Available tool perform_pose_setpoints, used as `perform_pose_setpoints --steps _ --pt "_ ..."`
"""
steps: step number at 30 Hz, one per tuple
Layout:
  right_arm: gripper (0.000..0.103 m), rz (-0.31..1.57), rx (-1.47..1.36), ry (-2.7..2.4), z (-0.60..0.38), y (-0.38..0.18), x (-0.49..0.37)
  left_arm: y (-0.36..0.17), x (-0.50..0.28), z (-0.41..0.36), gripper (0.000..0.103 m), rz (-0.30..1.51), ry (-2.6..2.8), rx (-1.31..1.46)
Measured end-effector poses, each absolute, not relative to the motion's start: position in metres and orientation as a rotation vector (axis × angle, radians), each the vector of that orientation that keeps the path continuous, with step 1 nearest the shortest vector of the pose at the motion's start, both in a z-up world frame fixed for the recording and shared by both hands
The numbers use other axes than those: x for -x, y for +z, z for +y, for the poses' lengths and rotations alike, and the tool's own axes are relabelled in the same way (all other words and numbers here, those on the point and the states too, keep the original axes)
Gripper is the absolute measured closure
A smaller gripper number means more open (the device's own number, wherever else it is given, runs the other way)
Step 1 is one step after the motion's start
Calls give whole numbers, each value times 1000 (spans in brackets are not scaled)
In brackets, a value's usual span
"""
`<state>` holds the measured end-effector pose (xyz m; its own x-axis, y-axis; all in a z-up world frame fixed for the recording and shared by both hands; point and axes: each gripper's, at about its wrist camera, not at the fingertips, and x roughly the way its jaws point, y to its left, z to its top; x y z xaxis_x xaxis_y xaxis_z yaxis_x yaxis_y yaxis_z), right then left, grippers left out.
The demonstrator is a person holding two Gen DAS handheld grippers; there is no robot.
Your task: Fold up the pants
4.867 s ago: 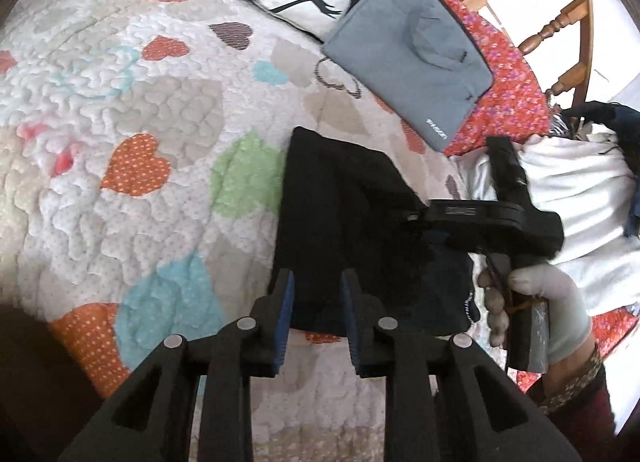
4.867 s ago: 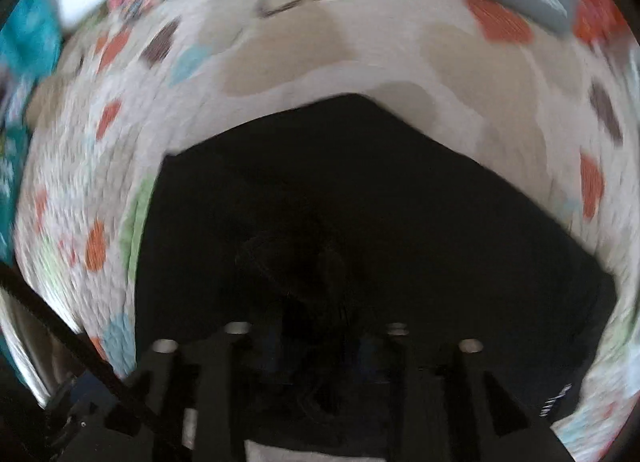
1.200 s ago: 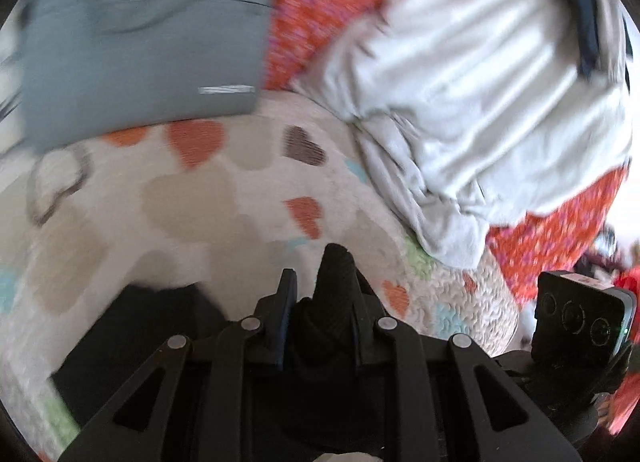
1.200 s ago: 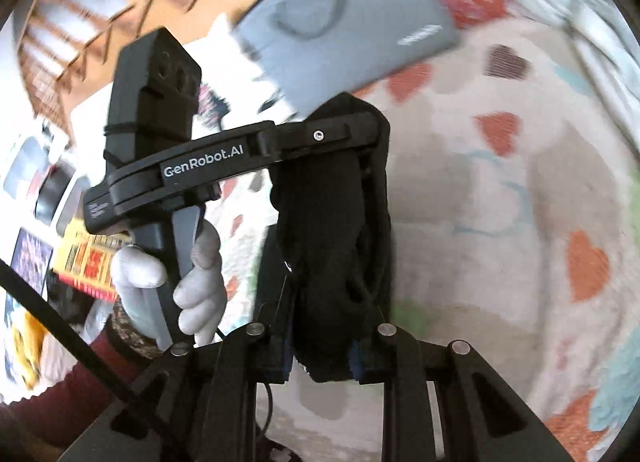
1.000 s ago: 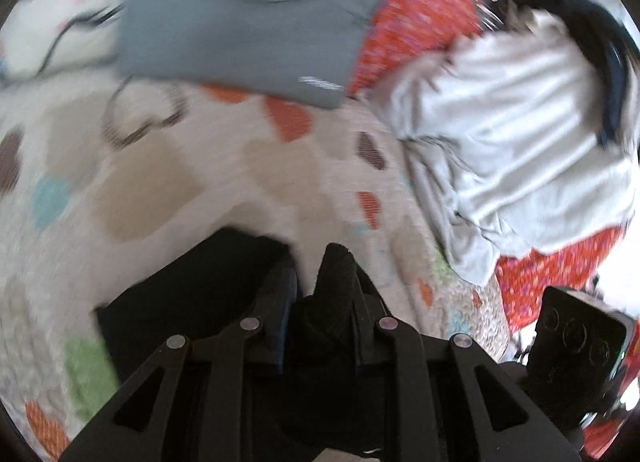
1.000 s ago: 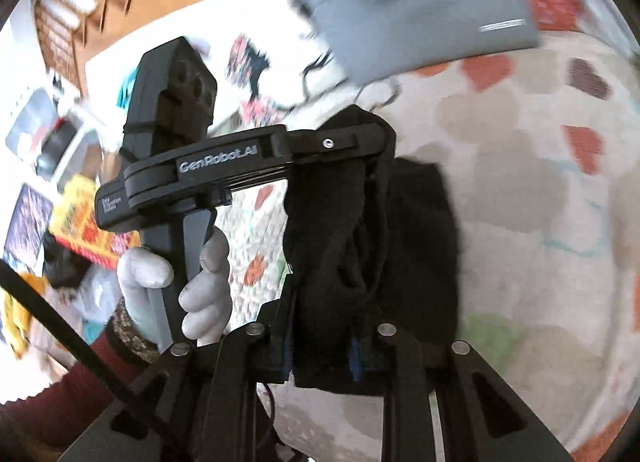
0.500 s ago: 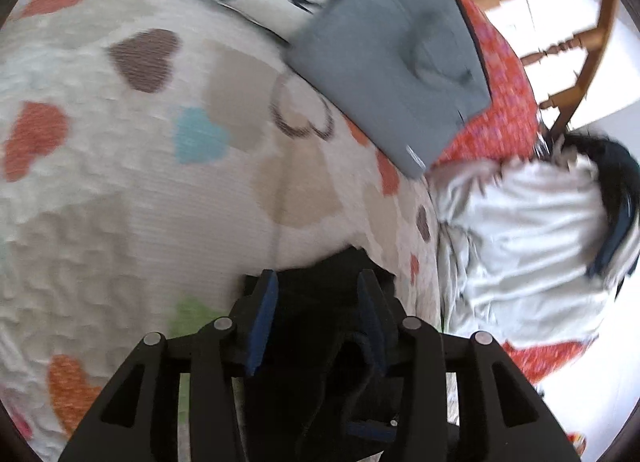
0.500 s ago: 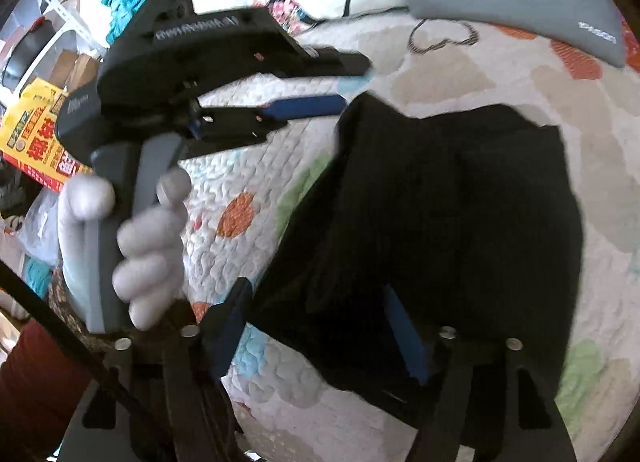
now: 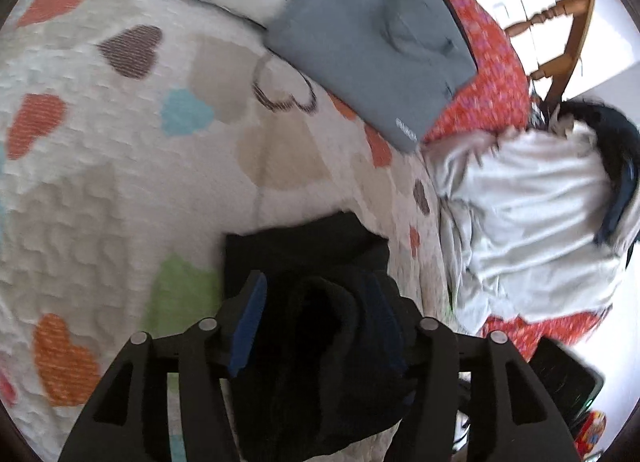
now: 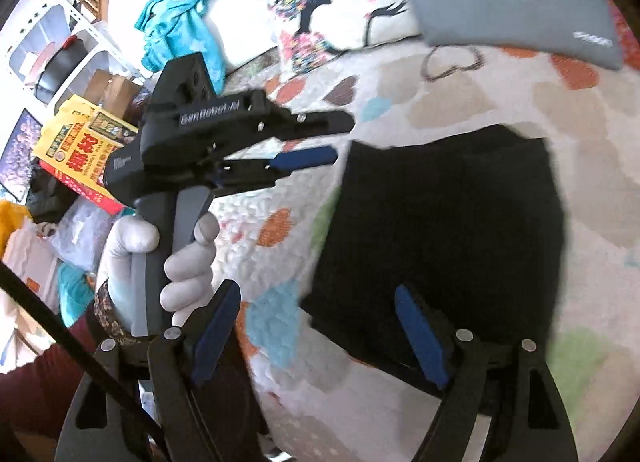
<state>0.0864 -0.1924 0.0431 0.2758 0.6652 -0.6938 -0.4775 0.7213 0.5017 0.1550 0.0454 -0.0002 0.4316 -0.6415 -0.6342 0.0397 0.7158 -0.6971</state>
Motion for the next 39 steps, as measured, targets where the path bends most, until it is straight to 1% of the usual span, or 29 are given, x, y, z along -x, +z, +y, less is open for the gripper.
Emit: perform_pose_setpoints --steps 1,2,3,4,9,13,16,18,20,22,24,25,27,28,29,33,34,37,39 --pt "18 1032 -212 747 -204 45 -86 -3 -157 37 51 1064 -466 645" --pt "18 1030 -218 723 -213 45 -86 -6 -160 29 60 1083 -473 614" --pt "18 1028 -224 697 -222 45 -87 -7 -162 22 76 1092 -482 584" --pt "18 1027 -235 664 -233 45 -90 -6 -164 15 87 1095 -492 549" --pt "18 1022 -313 572 -268 44 -107 4 -167 14 87 1057 -409 473" --pt "18 994 -382 560 -272 48 -134 -22 -172 27 83 1072 -347 482" --pt "18 995 -477 592 -261 44 -162 -30 -166 36 80 1045 -364 530" --pt "18 1027 -551 625 -250 35 -187 -31 -161 38 80 1037 -365 537" --pt "18 1103 -614 635 -239 15 -215 -31 -157 38 80 1032 -362 537" --pt "19 1170 -621 587 -235 -5 -237 -32 -152 39 80 1033 -365 533" --pt "33 1202 -558 478 -236 -20 -255 -32 -147 40 79 1040 -355 519" --pt "38 1217 -573 473 -238 -25 -262 -32 -145 40 78 1040 -353 518" --pt "38 1224 -589 465 -239 -23 -264 -32 -142 42 74 1044 -350 520" --pt "40 1222 -532 456 -235 -19 -264 -32 -140 46 71 1051 -341 534" --pt "42 1215 -467 448 -229 -15 -262 -33 -139 49 66 1057 -331 547" --pt "40 1113 -287 380 -222 11 -248 -38 -131 77 67 1087 -215 605" --pt "39 1085 -289 382 -227 19 -241 -37 -127 88 71 1095 -161 625" --pt "38 1030 -326 438 -239 40 -215 -21 -117 97 71 1039 -186 670" --pt "34 1012 -355 480 -247 46 -195 -6 -114 88 71 996 -230 659"
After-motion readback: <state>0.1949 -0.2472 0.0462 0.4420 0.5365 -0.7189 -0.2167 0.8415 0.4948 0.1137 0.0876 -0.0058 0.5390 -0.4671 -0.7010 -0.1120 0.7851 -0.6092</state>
